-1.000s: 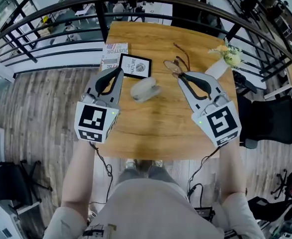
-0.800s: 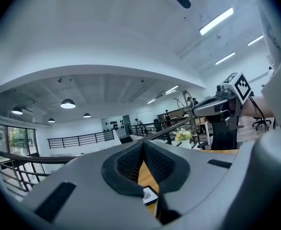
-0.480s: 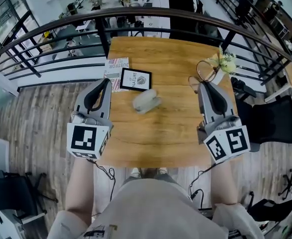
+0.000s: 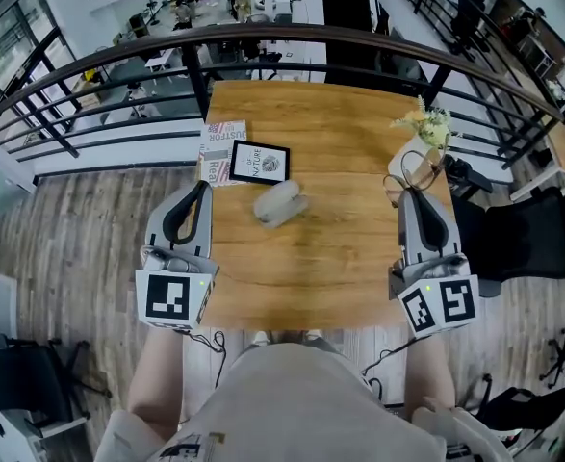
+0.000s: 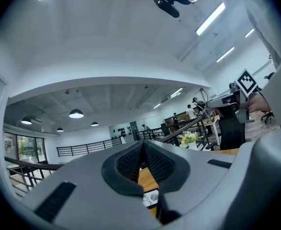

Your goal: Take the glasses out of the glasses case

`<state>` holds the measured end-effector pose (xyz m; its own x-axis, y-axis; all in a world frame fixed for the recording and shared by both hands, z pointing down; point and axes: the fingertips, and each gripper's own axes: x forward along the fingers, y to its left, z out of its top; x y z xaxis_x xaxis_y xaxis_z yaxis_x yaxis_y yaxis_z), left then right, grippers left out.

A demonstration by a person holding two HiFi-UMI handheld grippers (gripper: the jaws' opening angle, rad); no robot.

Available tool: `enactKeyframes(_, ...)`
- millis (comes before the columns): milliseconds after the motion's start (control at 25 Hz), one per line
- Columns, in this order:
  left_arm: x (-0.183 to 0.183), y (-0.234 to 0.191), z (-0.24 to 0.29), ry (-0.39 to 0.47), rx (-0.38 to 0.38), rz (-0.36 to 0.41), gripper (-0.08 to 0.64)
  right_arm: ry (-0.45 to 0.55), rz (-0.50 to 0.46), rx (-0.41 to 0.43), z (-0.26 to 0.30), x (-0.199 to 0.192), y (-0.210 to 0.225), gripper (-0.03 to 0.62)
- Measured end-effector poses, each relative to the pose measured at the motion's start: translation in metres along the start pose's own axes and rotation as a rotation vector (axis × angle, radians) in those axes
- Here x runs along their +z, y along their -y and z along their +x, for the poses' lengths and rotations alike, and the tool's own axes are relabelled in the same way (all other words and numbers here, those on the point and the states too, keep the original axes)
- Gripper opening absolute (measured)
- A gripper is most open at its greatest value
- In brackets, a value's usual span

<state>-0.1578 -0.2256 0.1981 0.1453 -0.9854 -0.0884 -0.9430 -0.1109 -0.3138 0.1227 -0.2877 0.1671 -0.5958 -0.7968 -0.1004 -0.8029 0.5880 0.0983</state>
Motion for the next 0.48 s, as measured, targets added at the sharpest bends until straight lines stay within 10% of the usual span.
enactKeyframes(480, -0.026, 0.018, -0.016, -0.055, 0.014, -0.045, 0.017, -0.038, -0.038, 0.056, -0.008, -0.021, -0.019, 0.046)
